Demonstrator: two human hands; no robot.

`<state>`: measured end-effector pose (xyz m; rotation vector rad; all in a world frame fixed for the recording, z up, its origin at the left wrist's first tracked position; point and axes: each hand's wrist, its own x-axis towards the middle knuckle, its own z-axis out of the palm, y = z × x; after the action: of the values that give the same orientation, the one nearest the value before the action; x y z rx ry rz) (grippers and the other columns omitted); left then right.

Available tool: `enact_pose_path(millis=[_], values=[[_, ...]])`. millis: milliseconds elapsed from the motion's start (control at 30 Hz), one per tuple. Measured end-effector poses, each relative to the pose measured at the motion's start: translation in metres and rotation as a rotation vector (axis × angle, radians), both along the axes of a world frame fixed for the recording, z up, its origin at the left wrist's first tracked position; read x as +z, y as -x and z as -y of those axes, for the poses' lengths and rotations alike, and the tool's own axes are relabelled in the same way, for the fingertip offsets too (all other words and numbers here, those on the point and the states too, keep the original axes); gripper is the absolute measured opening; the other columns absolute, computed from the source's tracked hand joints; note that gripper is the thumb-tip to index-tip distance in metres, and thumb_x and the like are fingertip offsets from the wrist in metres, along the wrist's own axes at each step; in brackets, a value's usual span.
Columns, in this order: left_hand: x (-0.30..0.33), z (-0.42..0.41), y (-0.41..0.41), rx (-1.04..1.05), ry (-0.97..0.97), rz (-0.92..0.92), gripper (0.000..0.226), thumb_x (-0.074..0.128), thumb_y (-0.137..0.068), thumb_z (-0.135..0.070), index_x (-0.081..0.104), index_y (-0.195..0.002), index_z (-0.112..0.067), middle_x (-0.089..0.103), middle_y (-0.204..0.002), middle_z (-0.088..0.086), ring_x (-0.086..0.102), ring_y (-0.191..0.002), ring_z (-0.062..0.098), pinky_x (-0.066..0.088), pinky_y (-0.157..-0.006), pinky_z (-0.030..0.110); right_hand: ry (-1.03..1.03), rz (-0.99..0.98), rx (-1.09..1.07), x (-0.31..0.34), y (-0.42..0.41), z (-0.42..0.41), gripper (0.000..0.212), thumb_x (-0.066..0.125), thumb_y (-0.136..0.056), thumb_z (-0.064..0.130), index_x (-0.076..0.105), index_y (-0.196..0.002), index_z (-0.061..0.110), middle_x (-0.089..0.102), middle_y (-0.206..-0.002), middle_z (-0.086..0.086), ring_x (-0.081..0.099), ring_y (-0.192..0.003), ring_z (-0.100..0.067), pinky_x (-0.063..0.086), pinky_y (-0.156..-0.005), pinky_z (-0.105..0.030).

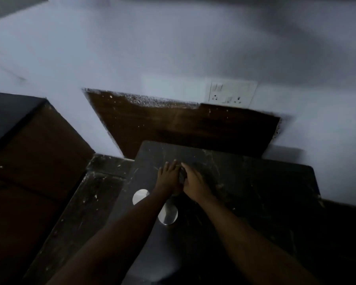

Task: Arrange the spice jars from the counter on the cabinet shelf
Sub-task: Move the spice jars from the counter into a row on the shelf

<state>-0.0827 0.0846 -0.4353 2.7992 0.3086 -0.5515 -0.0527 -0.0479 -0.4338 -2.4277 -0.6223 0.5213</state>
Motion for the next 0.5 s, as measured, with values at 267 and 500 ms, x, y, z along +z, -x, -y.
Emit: enact_pose_path(millis=[267,500], values=[[-0.04,-0.01,0.025,0.084,0.166,0.075,0.095,0.08,-0.083,-0.026,0.024,-0.16,-0.028,0.029,-0.151,0.012,0.048,-0.134,0.037,0.049,-0.109,0.05,-0.077,-0.131,-0.082,-0.058,0.038,-0.015,0.081,0.066,-0.094,0.012,0.024,-0.163,0.023,0.018,-0.171,0.001,0.022,-0.157,-0.02,0.026,-0.125,-0.037],[-0.001,-0.021,0.018,0.217,0.38,0.188,0.068,0.084,-0.079,-0.032,0.048,-0.131,-0.007,0.057,-0.132,0.013,0.061,-0.118,0.032,0.051,-0.102,0.046,-0.129,-0.06,-0.043,-0.046,0.041,-0.012,0.107,0.079,-0.086,0.026,0.007,-0.164,0.03,0.008,-0.17,0.001,0.025,-0.155,-0.024,0.033,-0.117,-0.035]])
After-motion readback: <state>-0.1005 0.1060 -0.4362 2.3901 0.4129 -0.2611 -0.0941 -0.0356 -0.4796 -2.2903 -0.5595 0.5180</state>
